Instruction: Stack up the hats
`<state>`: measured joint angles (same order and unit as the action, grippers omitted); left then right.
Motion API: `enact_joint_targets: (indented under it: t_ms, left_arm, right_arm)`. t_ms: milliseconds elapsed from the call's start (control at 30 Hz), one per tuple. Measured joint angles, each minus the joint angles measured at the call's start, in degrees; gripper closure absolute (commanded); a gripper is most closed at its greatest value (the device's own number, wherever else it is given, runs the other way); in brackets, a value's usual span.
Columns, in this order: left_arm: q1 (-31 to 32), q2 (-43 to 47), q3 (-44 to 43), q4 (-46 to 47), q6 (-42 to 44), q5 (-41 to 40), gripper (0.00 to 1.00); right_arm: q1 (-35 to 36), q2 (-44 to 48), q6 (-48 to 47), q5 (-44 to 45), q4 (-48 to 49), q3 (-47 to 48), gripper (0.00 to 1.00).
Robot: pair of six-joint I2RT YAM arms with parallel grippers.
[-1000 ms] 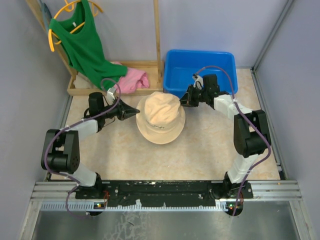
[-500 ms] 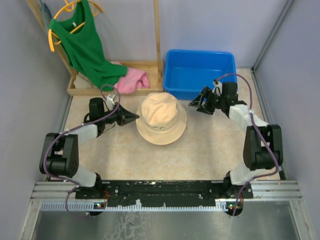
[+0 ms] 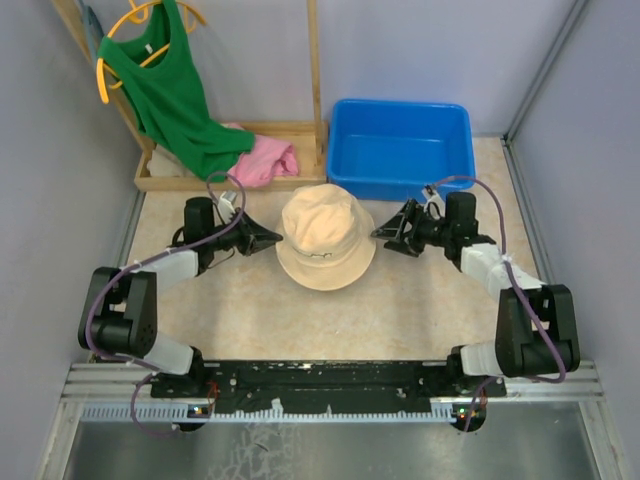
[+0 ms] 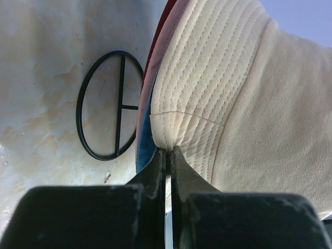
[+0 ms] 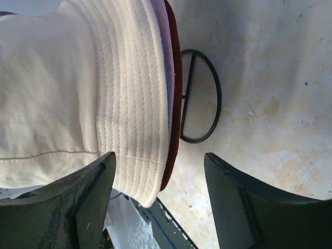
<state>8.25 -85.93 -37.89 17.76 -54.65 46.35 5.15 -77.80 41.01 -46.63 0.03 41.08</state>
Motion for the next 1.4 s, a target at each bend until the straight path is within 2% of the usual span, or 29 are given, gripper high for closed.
enact_joint_targets:
  t_ms: [167, 367, 567, 600, 1300, 1333, 1400]
  left_arm:
    - [1.31, 0.00, 0.15, -0.26, -0.04, -0.72, 1.00]
    - [1.66, 0.00, 0.15, -0.46, -0.04, -1.05, 1.00]
    - [1.68, -0.11, 0.15, -1.29, 0.00, -1.20, 1.00]
    - [1.68, -0.20, 0.15, -1.44, 0.00, -1.22, 1.00]
    - [1.84, -3.06, -0.17, 0.50, 0.52, -0.04, 1.00]
    - [1.95, -3.08, -0.55, 0.20, 0.66, -0.07, 0.99]
    - [2.23, -3.08, -1.38, -0.66, 1.22, -0.37, 0.88]
  right_arm:
    - [0.28, -0.04, 2.54, -0.76, 3.78, -1.79, 0.36]
    - [2.01, -0.85, 4.96, -1.16, 7.87, -1.81, 0.58]
    - [2.08, -1.49, 5.62, -0.63, 8.50, -2.08, 0.98]
    - [2.08, -1.57, 5.64, -0.35, 8.41, -2.10, 1.00]
    - [1.92, -7.02, 1.14, -0.42, 11.26, -3.28, 0.99]
    - [1.97, -7.02, 0.87, -0.37, 10.78, -2.93, 0.95]
    - [2.03, -6.93, 0.09, 0.00, 9.22, -1.95, 0.80]
